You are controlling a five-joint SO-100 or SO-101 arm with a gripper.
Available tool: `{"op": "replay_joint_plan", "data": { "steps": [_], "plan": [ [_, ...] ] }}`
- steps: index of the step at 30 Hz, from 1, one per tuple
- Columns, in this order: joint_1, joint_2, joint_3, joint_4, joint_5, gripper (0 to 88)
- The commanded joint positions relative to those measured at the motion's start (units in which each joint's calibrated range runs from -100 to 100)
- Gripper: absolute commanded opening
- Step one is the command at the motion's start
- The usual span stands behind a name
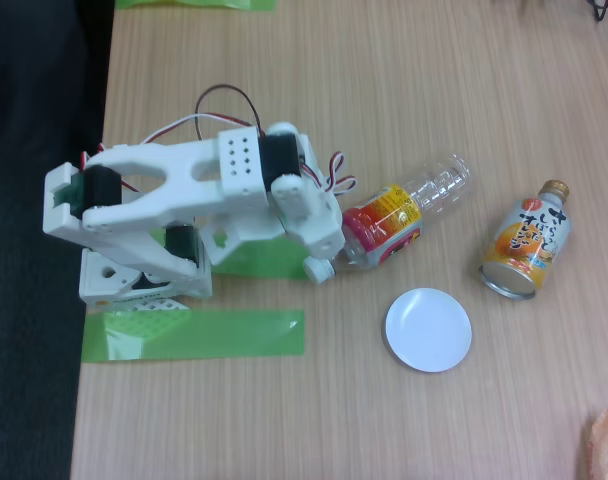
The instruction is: Pick up the plastic bottle and stand it up on the white place
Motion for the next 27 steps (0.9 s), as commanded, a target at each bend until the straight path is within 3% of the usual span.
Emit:
{"op": "replay_joint_plan", "data": {
  "steps": [1, 15, 27],
  "plan": [
    [-0.05, -0.4, 6.04, -4.85, 0.33, 35.1],
    [0.62, -0.4, 19.99, -21.85, 0.33, 35.1],
    [1.29, -0.4, 20.89, -22.7, 0.33, 35.1]
  ]
}}
